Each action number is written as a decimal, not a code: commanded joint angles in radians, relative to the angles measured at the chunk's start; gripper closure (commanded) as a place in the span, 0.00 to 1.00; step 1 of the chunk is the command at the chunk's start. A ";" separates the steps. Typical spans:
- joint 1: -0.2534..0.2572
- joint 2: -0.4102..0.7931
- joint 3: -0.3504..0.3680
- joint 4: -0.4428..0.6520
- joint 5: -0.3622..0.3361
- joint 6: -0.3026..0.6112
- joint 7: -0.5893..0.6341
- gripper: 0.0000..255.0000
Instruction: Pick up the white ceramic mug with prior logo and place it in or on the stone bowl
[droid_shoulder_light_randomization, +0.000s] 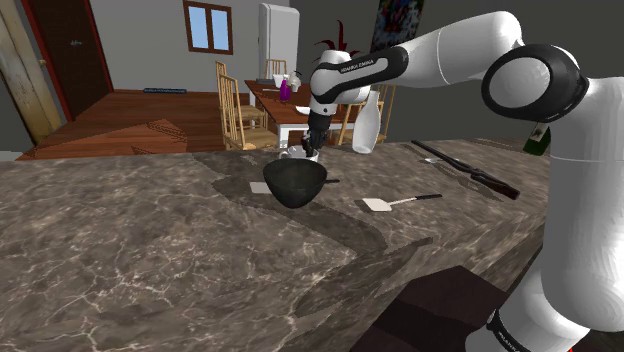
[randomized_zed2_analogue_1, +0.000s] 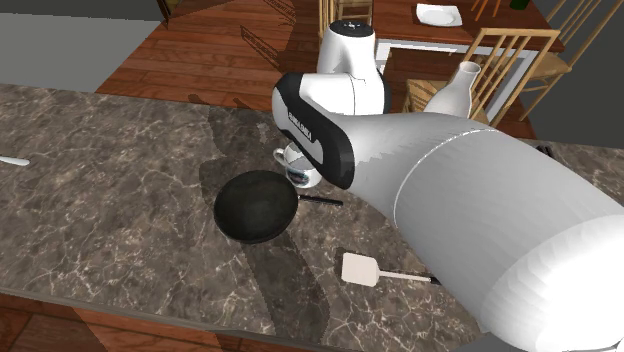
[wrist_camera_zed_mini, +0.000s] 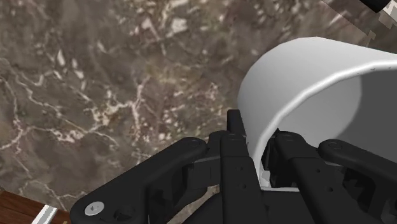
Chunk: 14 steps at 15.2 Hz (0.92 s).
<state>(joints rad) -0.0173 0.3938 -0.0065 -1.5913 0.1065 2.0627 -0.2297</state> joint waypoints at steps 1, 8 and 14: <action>0.000 0.000 0.000 0.000 0.000 0.000 0.000 1.00; 0.000 -0.010 0.000 0.026 -0.002 -0.036 0.004 1.00; -0.001 -0.024 -0.001 0.086 -0.005 -0.109 0.011 1.00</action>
<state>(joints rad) -0.0176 0.3720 -0.0076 -1.5152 0.1020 1.9657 -0.2200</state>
